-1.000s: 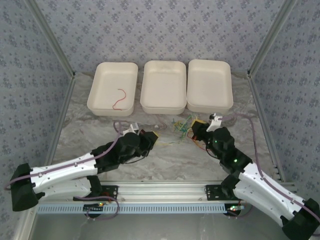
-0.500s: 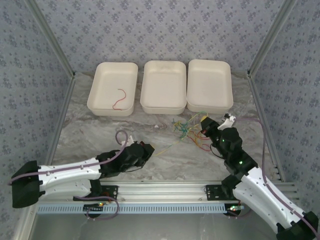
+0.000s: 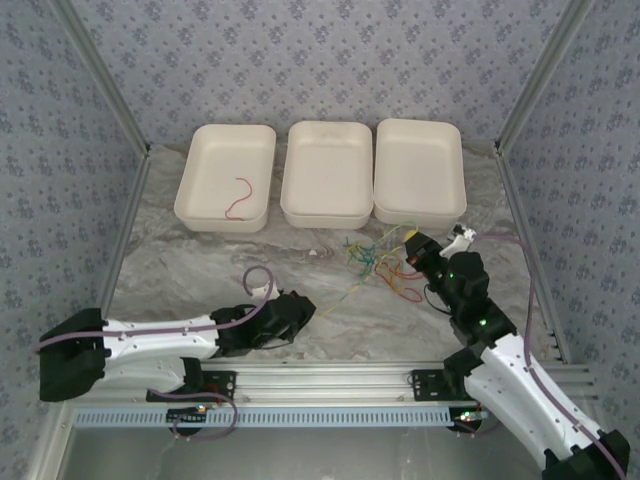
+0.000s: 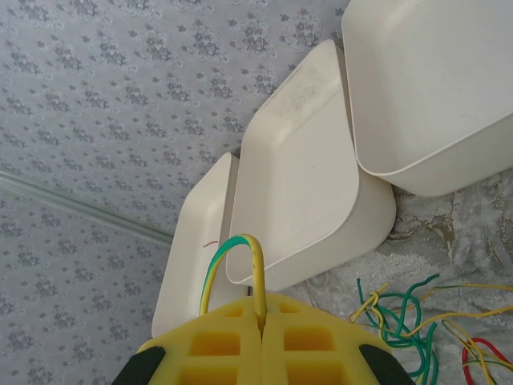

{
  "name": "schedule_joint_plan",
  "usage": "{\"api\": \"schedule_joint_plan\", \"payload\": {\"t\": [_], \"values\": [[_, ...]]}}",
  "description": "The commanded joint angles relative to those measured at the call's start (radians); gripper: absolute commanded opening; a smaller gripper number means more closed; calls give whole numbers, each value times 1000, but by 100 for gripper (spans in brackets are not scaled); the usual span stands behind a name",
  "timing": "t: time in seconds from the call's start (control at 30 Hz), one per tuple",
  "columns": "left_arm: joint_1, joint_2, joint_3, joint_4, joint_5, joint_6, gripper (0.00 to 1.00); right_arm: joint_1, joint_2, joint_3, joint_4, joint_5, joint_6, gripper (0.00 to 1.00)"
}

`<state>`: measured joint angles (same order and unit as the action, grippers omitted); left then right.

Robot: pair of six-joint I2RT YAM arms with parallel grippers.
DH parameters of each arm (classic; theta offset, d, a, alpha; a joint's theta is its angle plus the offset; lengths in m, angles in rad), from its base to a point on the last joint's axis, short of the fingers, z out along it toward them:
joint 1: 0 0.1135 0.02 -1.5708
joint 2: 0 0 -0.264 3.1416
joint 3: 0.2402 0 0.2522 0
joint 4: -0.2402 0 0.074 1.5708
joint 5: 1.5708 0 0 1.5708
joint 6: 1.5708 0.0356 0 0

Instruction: Untangle the cables

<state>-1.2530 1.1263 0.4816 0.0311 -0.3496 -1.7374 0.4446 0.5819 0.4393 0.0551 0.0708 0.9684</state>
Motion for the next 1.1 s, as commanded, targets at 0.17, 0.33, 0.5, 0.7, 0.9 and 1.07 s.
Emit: {"api": "schedule_joint_plan", "payload": {"t": [0.17,0.33,0.5,0.7,0.9,1.07], "values": [[-3,-203,123,-321,-90,107,60,9,43,108,-5,-100,-196,0],[1,-336,234,-450,-159,277,57,39,99,160,-85,-147,-329,0],[60,-249,417,-493,-45,502,59,102,153,209,-143,-135,-448,0],[89,-58,522,-279,169,710,59,172,240,276,-172,-147,-516,0],[89,98,653,-378,133,948,54,186,276,319,-188,-183,-509,0],[110,137,646,-386,85,1071,60,184,295,355,-199,-224,-516,0]]}}
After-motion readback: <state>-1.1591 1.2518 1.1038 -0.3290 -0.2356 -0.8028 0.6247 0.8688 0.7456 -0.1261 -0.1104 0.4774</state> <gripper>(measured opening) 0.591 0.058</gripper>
